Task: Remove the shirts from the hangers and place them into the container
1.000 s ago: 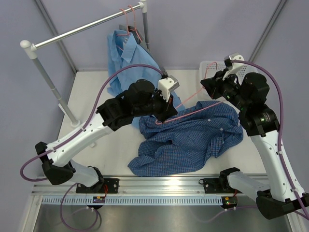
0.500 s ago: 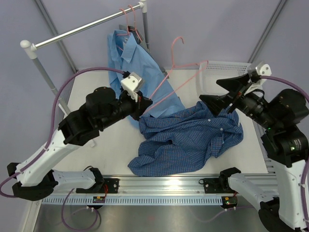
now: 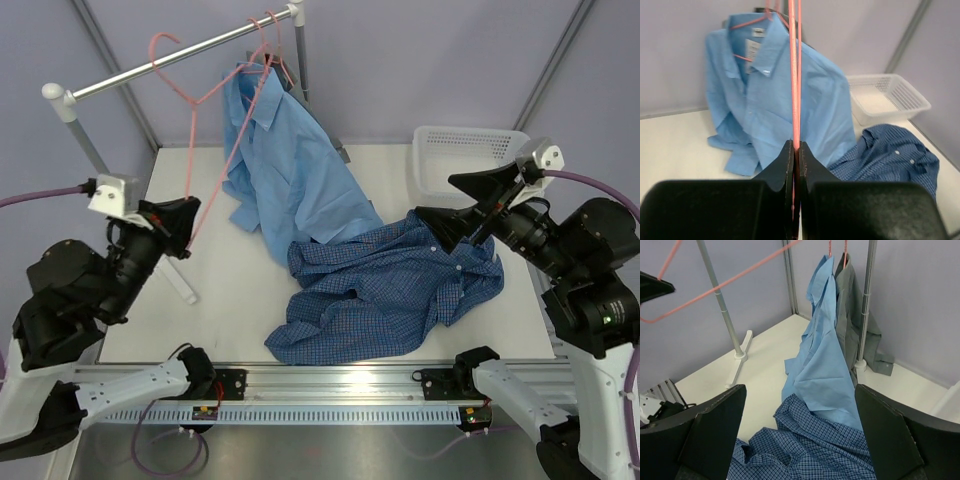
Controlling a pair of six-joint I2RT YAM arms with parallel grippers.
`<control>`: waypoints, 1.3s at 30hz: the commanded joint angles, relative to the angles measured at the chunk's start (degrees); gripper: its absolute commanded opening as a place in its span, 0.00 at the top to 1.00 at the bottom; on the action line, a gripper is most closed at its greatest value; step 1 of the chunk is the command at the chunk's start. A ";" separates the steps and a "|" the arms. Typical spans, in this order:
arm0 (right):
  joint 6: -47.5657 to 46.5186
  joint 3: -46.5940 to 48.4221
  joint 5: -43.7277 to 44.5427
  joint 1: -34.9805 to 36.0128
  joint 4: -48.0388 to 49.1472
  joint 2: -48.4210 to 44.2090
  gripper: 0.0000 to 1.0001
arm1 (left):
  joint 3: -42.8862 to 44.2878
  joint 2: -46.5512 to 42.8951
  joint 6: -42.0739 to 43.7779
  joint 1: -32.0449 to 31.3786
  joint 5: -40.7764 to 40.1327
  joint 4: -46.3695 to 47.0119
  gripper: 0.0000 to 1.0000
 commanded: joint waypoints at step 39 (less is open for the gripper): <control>3.90 -12.75 -1.97 0.41 4.89 -0.55 0.01 | 10.31 27.78 -12.04 28.33 -9.45 -3.26 1.00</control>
